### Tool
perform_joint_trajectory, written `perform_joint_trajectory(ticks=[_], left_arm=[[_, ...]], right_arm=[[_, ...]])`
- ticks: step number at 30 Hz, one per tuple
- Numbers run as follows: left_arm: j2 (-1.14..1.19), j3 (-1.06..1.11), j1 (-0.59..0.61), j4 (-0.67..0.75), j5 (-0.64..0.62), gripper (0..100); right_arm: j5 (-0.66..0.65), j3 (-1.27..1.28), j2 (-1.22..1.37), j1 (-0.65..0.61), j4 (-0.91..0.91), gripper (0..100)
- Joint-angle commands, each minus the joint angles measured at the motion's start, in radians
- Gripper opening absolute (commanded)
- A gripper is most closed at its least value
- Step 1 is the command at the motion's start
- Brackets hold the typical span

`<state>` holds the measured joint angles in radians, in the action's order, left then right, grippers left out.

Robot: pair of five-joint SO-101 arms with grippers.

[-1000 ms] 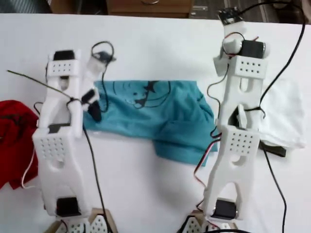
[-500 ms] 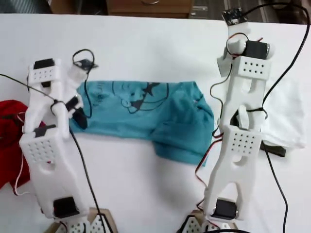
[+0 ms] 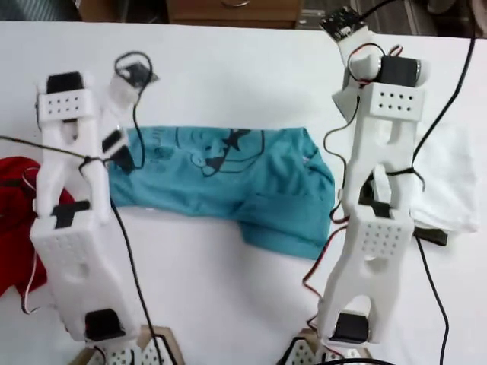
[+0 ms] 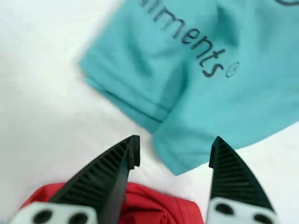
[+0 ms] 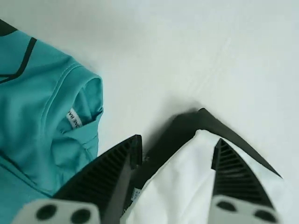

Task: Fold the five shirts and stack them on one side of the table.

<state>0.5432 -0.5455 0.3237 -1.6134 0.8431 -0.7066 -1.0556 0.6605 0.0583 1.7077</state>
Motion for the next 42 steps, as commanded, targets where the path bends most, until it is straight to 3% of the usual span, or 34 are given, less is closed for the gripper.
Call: perform_joint_trajectory(ticks=[1,4,9,13,18,25,35,42], left_arm=[[-0.078,-0.045,-0.008,0.049,-0.063,26],[-0.074,-0.044,-0.015,0.117,-0.109,26],[0.044,-0.045,-0.008,0.233,-0.190,26],[0.172,-0.053,0.002,0.261,-0.338,26],[0.258,-0.050,0.000,0.319,-0.473,26],[0.307,-0.053,0.002,0.368,-0.569,26],[0.310,-0.053,-0.002,0.377,-0.568,26],[0.311,-0.053,-0.002,0.376,-0.568,26]], right_arm=[[-0.014,0.210,-0.211,-0.031,0.005,25.1],[-0.035,0.480,-0.367,-0.074,0.001,25.1],[-0.199,0.964,-0.676,-0.120,-0.058,25.1],[-0.285,1.335,-0.937,-0.128,-0.174,25.1],[-0.358,1.637,-1.168,-0.229,-0.243,25.1],[-0.374,1.823,-1.300,-0.463,-0.242,25.1],[-0.382,1.962,-1.271,-0.700,-0.275,25.1],[-0.381,1.973,-1.061,-0.662,-0.438,25.1]])
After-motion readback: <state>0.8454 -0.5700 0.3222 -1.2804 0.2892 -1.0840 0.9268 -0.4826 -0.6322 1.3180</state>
